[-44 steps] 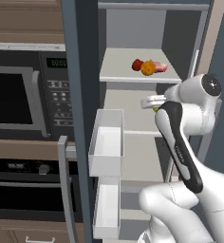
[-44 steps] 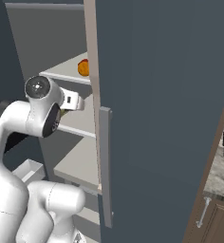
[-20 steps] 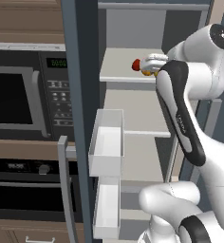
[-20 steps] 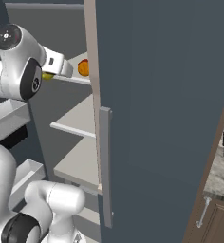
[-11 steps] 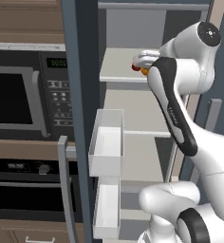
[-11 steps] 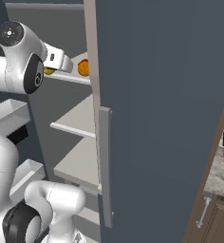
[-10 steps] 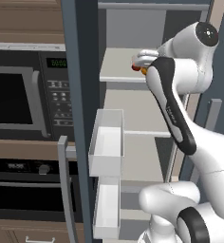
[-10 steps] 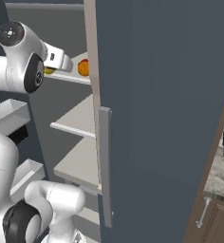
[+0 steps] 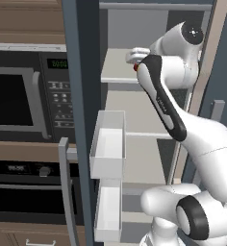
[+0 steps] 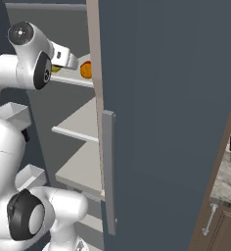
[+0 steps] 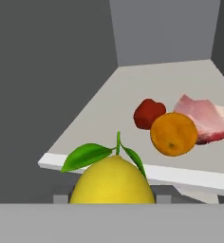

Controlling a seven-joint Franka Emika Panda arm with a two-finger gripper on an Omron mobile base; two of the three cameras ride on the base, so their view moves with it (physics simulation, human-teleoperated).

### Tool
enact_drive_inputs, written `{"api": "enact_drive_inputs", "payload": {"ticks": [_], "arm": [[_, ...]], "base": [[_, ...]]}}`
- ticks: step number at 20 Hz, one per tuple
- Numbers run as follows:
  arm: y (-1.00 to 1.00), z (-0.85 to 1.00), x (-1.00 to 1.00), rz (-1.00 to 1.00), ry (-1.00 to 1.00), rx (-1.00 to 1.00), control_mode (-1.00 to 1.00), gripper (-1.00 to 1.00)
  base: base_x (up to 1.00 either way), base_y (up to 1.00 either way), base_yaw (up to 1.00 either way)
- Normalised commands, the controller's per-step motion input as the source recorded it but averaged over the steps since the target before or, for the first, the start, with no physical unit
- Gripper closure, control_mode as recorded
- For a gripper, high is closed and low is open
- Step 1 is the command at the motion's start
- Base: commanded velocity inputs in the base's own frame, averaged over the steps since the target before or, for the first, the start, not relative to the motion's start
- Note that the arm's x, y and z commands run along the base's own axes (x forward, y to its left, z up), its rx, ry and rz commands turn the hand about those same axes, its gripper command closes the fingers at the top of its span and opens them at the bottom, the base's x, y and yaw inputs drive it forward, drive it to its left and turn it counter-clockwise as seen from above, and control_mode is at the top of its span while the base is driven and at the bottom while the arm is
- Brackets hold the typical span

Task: Take the lemon and orange from the second highest rack and move them to the highest rack where the bell pepper and steak are located, to maximize freezer space. Close the freezer door after rearranging.

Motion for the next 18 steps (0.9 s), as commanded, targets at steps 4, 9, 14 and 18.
{"api": "enact_drive_inputs", "payload": {"ticks": [4, 9, 14, 18], "arm": [[0.09, -0.05, 0.5, 0.0, 0.0, 0.0, -1.0, 1.0], [0.16, -0.13, 0.45, 0.0, 0.0, 0.0, -1.0, 1.0], [0.15, -0.16, 0.45, 0.0, 0.0, 0.0, -1.0, 1.0], [0.09, -0.11, 0.47, 0.0, 0.0, 0.0, -1.0, 1.0]], "base": [[0.0, 0.0, 0.0], [0.0, 0.0, 0.0], [0.0, 0.0, 0.0], [0.0, 0.0, 0.0]]}}
